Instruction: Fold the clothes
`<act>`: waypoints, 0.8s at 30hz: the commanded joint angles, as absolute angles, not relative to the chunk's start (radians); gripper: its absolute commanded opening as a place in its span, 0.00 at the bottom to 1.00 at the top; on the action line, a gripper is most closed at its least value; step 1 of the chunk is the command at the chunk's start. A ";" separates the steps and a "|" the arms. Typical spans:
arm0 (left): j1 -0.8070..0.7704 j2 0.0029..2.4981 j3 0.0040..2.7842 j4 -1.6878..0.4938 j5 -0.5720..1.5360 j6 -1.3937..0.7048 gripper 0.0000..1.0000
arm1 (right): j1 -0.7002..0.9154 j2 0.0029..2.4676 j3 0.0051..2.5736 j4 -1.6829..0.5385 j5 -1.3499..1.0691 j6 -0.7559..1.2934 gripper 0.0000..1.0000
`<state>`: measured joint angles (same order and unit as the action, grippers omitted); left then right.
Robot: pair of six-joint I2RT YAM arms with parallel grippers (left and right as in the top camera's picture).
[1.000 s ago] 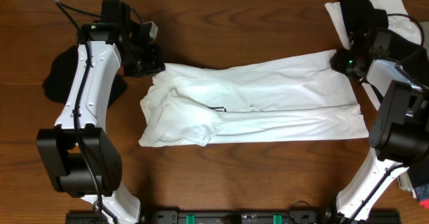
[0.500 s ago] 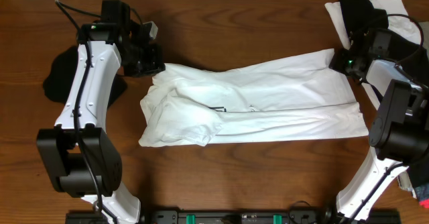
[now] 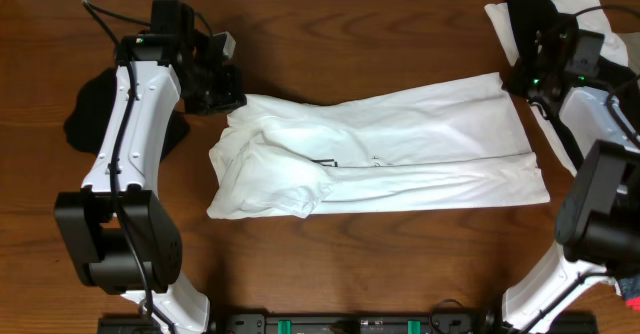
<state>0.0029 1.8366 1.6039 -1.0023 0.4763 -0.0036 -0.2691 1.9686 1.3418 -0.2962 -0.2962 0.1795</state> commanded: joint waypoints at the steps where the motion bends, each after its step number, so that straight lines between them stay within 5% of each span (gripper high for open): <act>1: 0.004 1.823 1.608 -1.005 0.486 -0.009 0.06 | -0.281 1.934 1.356 -0.326 -0.296 0.186 0.01; 10: 0.004 1.823 1.608 -1.005 0.486 -0.009 0.06 | -0.283 1.931 1.356 -0.411 -0.279 0.114 0.02; 24: 0.004 1.823 1.608 -1.005 0.486 -0.009 0.06 | -0.278 2.066 1.354 -0.350 -0.300 0.118 0.20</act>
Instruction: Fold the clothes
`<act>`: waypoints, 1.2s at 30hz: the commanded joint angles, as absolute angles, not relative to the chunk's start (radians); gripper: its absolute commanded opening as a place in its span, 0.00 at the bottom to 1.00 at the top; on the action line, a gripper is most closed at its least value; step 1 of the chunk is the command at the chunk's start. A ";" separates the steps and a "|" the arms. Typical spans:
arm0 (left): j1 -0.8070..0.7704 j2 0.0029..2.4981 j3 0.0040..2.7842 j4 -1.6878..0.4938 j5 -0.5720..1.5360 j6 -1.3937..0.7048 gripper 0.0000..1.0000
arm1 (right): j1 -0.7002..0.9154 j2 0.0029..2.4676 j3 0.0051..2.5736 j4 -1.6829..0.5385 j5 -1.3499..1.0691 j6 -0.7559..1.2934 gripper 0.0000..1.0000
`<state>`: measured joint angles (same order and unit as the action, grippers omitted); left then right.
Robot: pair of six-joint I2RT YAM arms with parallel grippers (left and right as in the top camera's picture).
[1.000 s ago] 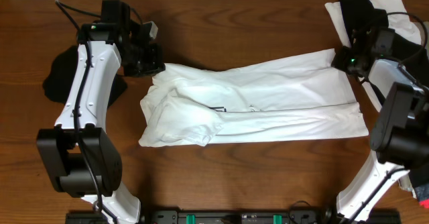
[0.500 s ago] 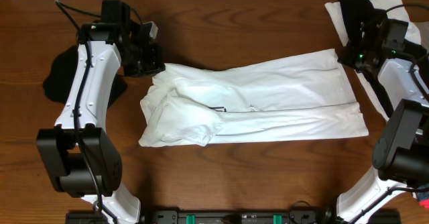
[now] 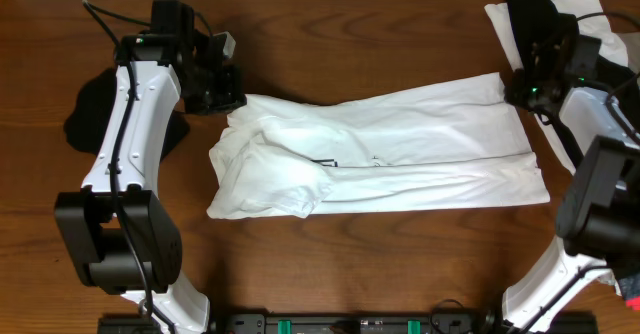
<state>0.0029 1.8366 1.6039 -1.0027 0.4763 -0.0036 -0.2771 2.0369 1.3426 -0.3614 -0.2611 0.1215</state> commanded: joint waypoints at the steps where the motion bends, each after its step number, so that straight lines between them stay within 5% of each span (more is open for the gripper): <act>1: 0.004 1.823 1.608 -1.005 0.486 -0.009 0.06 | -0.275 2.072 1.354 -0.342 -0.300 0.119 0.20; 36: 0.004 1.823 1.608 -1.005 0.486 -0.009 0.06 | -0.218 2.133 1.354 -0.307 -0.242 0.119 0.32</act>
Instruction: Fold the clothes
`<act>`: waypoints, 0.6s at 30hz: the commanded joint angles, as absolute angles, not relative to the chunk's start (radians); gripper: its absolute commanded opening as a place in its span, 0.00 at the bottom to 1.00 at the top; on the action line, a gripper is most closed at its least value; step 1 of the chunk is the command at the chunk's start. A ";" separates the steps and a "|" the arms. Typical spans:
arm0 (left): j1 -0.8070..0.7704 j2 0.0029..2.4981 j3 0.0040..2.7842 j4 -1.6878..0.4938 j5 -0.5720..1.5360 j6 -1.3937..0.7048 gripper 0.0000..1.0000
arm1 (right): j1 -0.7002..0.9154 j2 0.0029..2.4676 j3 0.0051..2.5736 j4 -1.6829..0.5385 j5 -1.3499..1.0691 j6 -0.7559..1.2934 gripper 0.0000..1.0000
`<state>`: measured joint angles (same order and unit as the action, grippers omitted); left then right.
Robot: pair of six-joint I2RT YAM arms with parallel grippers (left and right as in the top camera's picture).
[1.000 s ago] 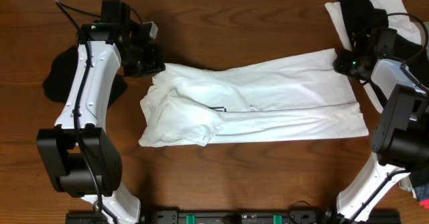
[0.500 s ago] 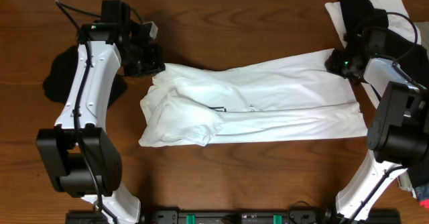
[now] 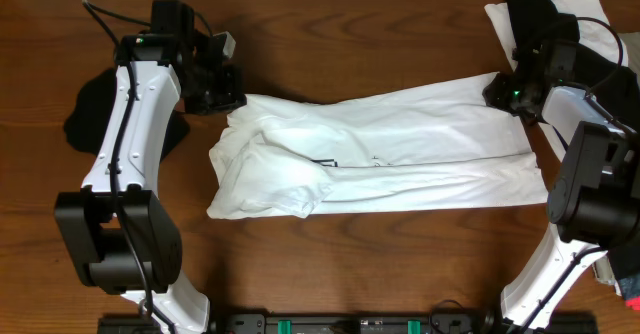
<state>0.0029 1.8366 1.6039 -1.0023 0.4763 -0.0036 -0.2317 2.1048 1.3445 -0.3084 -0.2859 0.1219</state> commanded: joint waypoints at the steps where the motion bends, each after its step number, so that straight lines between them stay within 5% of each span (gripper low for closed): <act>1: 0.004 1.823 1.608 -1.005 0.486 -0.009 0.06 | -0.213 2.136 1.354 -0.308 -0.232 0.119 0.32; 9: 0.004 1.823 1.608 -1.005 0.486 -0.009 0.06 | -0.182 2.185 1.354 -0.307 -0.221 0.119 0.16; 12: 0.004 1.823 1.608 -1.005 0.486 -0.009 0.06 | -0.175 2.202 1.354 -0.310 -0.209 0.119 0.02; 18: 0.004 1.823 1.608 -1.005 0.486 -0.009 0.06 | -0.177 2.196 1.354 -0.314 -0.209 0.119 0.01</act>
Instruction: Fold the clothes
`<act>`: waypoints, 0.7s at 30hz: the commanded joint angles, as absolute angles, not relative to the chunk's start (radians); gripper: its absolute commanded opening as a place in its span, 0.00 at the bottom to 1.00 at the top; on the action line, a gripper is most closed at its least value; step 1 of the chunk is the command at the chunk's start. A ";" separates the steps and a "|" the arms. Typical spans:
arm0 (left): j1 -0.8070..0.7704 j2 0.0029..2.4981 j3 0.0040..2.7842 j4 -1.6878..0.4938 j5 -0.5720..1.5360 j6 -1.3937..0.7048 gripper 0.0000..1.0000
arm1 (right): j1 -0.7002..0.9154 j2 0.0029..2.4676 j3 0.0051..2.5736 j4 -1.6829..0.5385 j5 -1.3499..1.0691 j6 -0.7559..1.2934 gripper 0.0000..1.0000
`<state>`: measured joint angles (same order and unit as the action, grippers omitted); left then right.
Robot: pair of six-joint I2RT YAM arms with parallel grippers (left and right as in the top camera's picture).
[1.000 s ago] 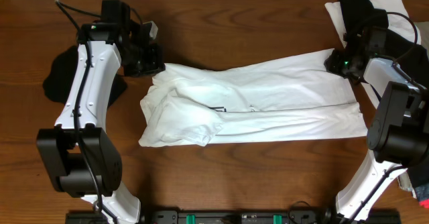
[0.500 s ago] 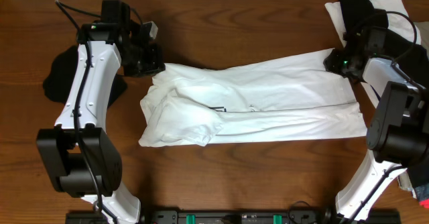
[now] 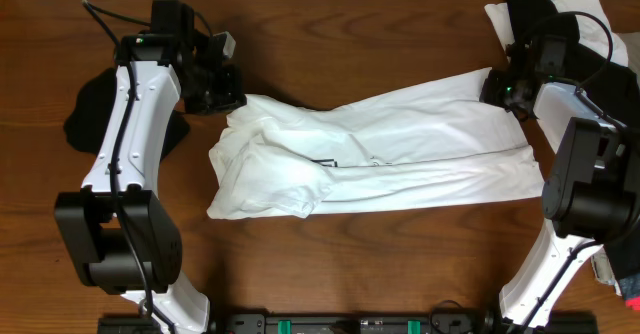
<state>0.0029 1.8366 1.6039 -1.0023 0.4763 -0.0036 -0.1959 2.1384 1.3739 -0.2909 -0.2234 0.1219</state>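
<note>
A pair of white trousers (image 3: 400, 144) lies across the table, with its waist bunched at the left and its legs stretching right. My left gripper (image 3: 224, 96) sits at the far left corner of the waist, its dark fingers shut on the cloth edge. At the far corner of the upper leg's hem, my right gripper (image 3: 497, 87) is shut on the cloth. There the hem is drawn slightly inward.
A black garment (image 3: 82, 114) lies at the left, partly under my left arm. More clothes, black (image 3: 530, 4) and white (image 3: 600, 9), are piled at the far right corner. The table's front edge holds a black rail (image 3: 350, 324).
My right gripper has shifted slightly left at the hem corner. The trousers' right end has pulled a little inward with it. The left arm has not moved.
At first my right gripper hovered just right of the leg hem, near the clothes pile, while my left stayed at the waist corner. The right then stood closer to the hem at each later moment. Now it grips the hem corner, and that end has shifted left.
</note>
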 commanded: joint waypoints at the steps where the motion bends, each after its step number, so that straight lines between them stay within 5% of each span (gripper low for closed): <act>1: 0.004 1.823 1.608 -1.005 0.486 -0.009 0.06 | -0.179 2.189 1.354 -0.316 -0.209 0.119 0.01; 21: 0.004 1.823 1.608 -1.005 0.486 -0.009 0.06 | -0.237 1.860 1.355 -0.447 -0.179 0.133 0.01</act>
<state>0.0029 1.8366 1.6039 -1.0023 0.4763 -0.0036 -0.2306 1.8645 1.3529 -0.4305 -0.1886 0.1253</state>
